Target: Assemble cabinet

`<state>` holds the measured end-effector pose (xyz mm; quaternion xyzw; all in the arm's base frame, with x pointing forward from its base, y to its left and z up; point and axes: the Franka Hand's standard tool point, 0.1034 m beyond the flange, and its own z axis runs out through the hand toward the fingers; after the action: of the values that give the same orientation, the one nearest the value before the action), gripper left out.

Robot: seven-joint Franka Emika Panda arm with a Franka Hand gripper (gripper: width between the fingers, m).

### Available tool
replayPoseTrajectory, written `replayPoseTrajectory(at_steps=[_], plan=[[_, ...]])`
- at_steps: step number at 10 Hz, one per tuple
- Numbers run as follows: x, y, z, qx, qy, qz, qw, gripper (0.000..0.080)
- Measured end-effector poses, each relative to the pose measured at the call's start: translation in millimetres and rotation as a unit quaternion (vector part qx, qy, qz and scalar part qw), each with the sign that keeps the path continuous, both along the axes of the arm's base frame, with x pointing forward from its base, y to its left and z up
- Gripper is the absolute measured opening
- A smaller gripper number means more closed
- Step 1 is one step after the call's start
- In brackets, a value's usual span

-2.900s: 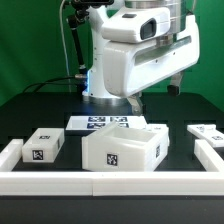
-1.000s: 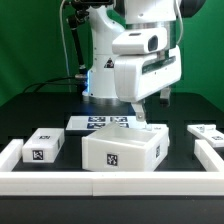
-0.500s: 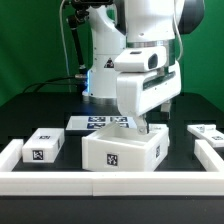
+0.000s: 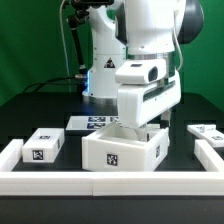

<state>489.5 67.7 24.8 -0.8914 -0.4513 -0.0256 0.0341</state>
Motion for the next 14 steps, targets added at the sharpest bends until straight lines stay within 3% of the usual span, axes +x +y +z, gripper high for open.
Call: replayPoseTrajectory(at_steps=[2, 6, 7, 8, 9, 14], plan=[[1.7, -0.1, 0.4, 0.0, 0.0, -0.004, 1.0, 0.0798], [1.0, -0.6, -0.1, 0.0, 0.001, -0.005, 1.0, 0.0254], [1.1, -0.7, -0.1, 0.0, 0.001, -0.005, 1.0, 0.0254], [1.1, -0.8, -0.1, 0.0, 0.001, -0.005, 1.0, 0.008], [1.9, -1.0, 0.3, 0.0, -0.001, -0.005, 1.0, 0.0036], [2.7, -1.3, 0.6, 0.0, -0.003, -0.006, 1.0, 0.0036]])
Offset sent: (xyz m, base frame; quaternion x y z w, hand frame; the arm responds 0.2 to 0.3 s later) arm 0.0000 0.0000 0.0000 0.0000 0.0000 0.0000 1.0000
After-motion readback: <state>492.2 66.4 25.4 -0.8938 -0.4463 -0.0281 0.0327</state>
